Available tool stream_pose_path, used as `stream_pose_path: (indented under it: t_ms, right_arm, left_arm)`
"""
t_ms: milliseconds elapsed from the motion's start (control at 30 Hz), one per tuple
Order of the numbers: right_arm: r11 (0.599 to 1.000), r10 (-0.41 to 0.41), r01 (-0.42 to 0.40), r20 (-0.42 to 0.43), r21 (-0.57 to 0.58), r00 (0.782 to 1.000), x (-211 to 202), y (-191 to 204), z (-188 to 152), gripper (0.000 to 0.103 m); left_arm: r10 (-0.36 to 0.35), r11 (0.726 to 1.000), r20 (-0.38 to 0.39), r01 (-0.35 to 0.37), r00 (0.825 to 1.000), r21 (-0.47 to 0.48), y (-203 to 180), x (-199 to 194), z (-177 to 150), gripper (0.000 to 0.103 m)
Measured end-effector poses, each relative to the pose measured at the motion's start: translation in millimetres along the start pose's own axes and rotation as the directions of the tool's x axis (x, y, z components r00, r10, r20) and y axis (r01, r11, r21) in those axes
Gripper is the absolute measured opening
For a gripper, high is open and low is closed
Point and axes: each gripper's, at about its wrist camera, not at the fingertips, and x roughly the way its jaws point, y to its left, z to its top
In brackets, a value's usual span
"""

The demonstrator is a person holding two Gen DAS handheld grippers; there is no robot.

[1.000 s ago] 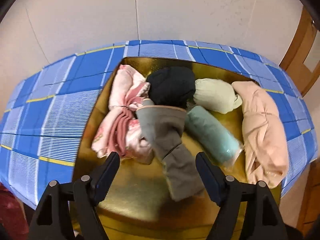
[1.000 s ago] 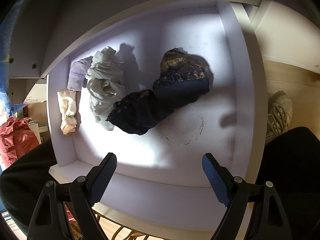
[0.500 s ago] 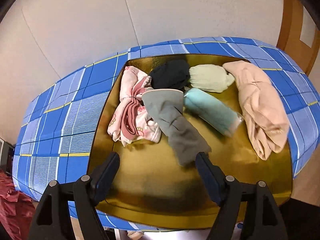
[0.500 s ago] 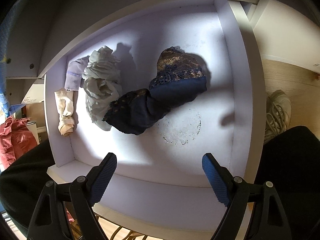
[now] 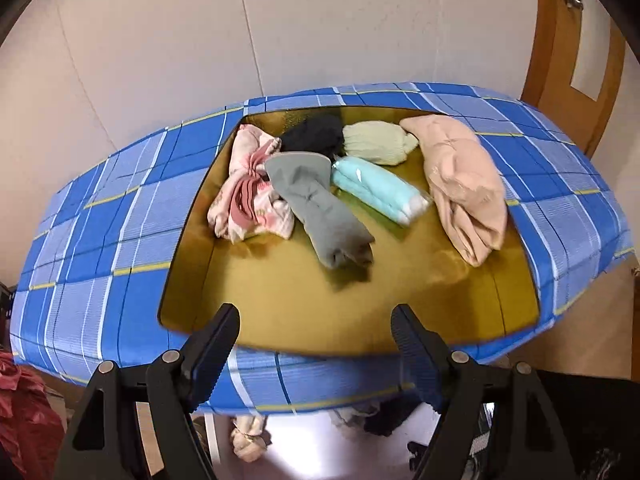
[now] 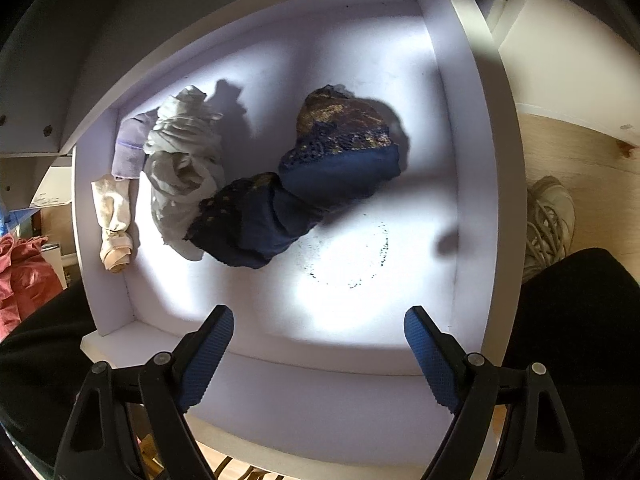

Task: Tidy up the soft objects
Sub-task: 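Move the left tool back over the drawer while the right gripper lowers toward the navy lace item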

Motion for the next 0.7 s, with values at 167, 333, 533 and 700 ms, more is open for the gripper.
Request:
stream_pose_path:
  t_ms: [167, 333, 533, 700]
  right_arm:
    - [1.0, -0.006, 0.006, -0.002, 0.014, 1.0, 2, -6, 1, 0.088]
    - [0.999, -0.001, 0.001, 0.001, 0.034, 1.0, 3, -8, 1, 0.088]
    - [0.999, 0.001, -0.001, 0.003, 0.046, 1.0, 2, -14, 1, 0.089]
    - [0.997, 0.029, -0.03, 0.009, 0.067, 1.0, 5, -16, 3, 0.09]
  left_arm:
    - [-0.048, 0.999, 0.033, 0.049, 0.998, -0.01, 2, -19, -31, 0.079]
    - [-0.074, 0.997, 0.023, 0.074, 0.997, -0.011, 8, -21, -76, 0.079]
    - [-0.085, 0.996, -0.093, 0.083, 0.992, -0.028, 20, 14, -134, 0.079]
    - [-0.102, 0.987, -0.207, 0.073, 0.973, -0.144, 45, 58, -170, 0.079]
